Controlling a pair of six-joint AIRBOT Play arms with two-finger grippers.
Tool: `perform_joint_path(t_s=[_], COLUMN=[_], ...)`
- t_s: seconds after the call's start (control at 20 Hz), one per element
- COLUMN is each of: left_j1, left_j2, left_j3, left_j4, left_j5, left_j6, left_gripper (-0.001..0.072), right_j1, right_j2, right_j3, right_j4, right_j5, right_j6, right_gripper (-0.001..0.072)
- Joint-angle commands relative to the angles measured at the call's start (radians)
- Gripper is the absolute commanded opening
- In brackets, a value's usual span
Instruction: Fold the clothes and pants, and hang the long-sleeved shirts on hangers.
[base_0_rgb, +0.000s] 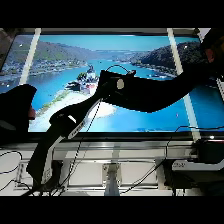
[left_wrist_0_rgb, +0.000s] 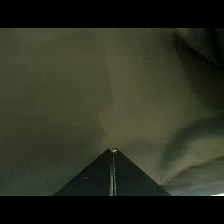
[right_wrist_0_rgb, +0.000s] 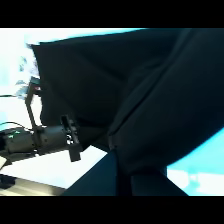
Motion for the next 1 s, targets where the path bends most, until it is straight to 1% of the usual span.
perform_joint_path(t_s=[0.0,0.05,0.15,0.3,0.45,0.55,0.6,0.65,0.7,0.75,0.8,0.85,0.9,0.95], left_j1=[0.043,0.085,0.177,0.319,0.427,0.468,0.483,0.493,0.502,0.508,0.510,0.510,0.510,0.510], left_j2=[0.087,0.135,0.227,0.344,0.427,0.452,0.459,0.462,0.465,0.466,0.467,0.468,0.471,0.477], left_j3=[0.002,0.002,0.002,0.002,0.001,0.001,0.001,0.001,0.001,0.001,0.001,0.001,0.001,0.001], left_j4=[0.261,0.352,0.450,0.429,0.328,0.314,0.313,0.312,0.307,0.299,0.281,0.256,0.223,0.189], left_j5=[-0.021,-0.064,-0.127,-0.125,-0.132,-0.142,-0.153,-0.168,-0.181,-0.187,-0.187,-0.187,-0.181,-0.176], left_j6=[-0.039,-0.041,-0.040,-0.047,-0.047,-0.047,-0.047,-0.047,-0.047,-0.047,-0.046,-0.043,-0.039,-0.018], left_gripper=[0.0004,0.0005,0.0005,0.0005,0.0006,0.0006,0.0007,0.0007,0.0007,0.0006,0.0007,0.0007,0.0006,0.0007], right_j1=[0.101,0.162,0.330,0.613,0.884,1.028,1.077,1.117,1.142,1.149,1.144,1.126,1.097,1.054], right_j2=[0.033,0.024,-0.004,-0.063,-0.175,-0.278,-0.314,-0.333,-0.334,-0.327,-0.323,-0.322,-0.319,-0.312], right_j3=[0.001,0.001,0.001,0.001,0.001,0.001,0.001,0.001,0.001,0.010,0.036,0.081,0.128,0.175], right_j4=[0.037,0.033,0.010,-0.087,-0.139,-0.151,-0.159,-0.182,-0.245,-0.307,-0.367,-0.433,-0.480,-0.519], right_j5=[-0.045,-0.052,-0.096,-0.234,-0.470,-0.591,-0.616,-0.615,-0.603,-0.575,-0.519,-0.447,-0.391,-0.348], right_j6=[0.002,0.002,0.002,0.001,-0.001,-0.009,-0.008,-0.009,-0.009,-0.007,0.014,0.057,0.079,0.080], right_gripper=[0.0009,0.0009,0.0009,0.0007,0.0007,0.0020,0.0108,0.0352,0.0523,0.0527,0.0515,0.0486,0.0474,0.0445])
